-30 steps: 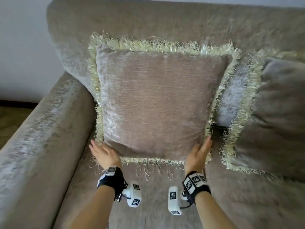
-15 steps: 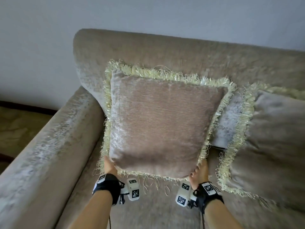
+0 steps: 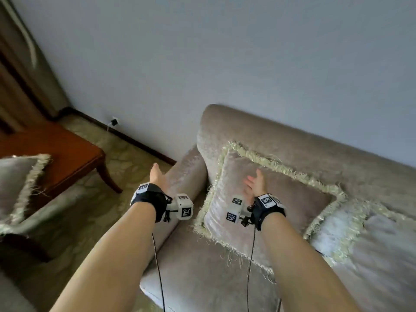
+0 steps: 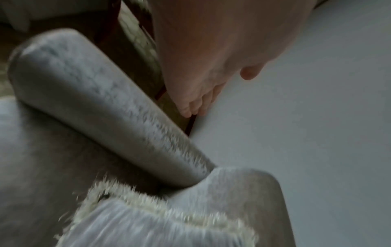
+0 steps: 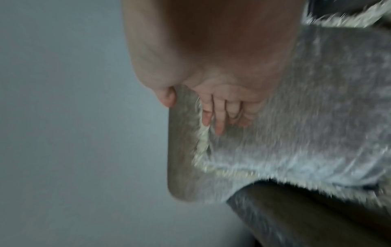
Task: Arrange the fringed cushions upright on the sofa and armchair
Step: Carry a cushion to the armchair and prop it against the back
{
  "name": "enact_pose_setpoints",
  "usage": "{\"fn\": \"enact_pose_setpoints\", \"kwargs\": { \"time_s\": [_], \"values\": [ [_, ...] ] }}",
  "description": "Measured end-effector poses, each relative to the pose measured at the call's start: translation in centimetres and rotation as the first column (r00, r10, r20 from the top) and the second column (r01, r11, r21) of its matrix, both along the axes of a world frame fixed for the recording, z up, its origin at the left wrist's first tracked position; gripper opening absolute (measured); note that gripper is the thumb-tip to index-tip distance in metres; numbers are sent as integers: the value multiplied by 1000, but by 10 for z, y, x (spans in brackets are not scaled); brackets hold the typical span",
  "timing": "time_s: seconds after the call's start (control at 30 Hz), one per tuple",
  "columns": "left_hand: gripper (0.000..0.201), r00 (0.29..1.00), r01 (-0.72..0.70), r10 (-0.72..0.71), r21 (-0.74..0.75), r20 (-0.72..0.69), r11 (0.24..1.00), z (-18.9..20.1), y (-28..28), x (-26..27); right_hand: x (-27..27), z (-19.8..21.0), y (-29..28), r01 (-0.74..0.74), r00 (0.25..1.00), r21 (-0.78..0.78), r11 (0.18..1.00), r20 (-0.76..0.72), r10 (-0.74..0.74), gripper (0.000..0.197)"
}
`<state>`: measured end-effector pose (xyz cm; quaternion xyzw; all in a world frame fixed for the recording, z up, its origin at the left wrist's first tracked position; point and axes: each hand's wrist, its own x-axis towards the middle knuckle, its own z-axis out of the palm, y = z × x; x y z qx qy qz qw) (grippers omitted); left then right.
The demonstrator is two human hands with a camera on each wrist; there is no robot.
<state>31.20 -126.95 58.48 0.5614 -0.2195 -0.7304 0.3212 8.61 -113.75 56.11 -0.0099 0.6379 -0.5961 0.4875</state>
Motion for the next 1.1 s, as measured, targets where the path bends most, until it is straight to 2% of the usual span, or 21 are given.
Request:
{"fn": "enact_pose_setpoints", "kwargs": {
  "time_s": [0.1, 0.23, 0.4, 0.5, 0.6, 0.77, 0.93, 1.1],
  "values": [
    [66, 993, -120, 120, -14, -3, 993, 39, -11, 63, 59, 53, -46, -140, 990, -61, 988, 8, 140, 55],
    [69, 977, -211, 213, -107, 4, 972, 82, -24, 167, 148, 100, -102, -294, 955, -137, 946, -5, 296, 60],
    [73, 936, -349, 350, -157, -22, 924, 112, -29, 328, 302, 124, -163, -498, 864, -153, 854, -5, 503, 58],
    [75, 910, -411, 414, -167, -19, 896, 109, -37, 428, 402, 123, -193, -624, 778, -120, 772, -5, 628, 62],
    [64, 841, -528, 541, -197, 16, 826, 118, -42, 514, 496, 125, -226, -675, 737, -46, 736, -51, 673, 63],
    [59, 798, -545, 584, -235, 148, 805, 125, -75, 622, 617, 127, -290, -759, 648, -8, 651, -102, 755, 59],
    [56, 790, -504, 536, -182, 296, 844, 105, -137, 695, 688, 106, -349, -802, 589, 49, 595, -92, 802, 59],
    [47, 811, -387, 398, -118, 428, 915, 74, -231, 743, 730, 64, -440, -790, 592, 148, 595, -74, 803, 60]
  ]
}}
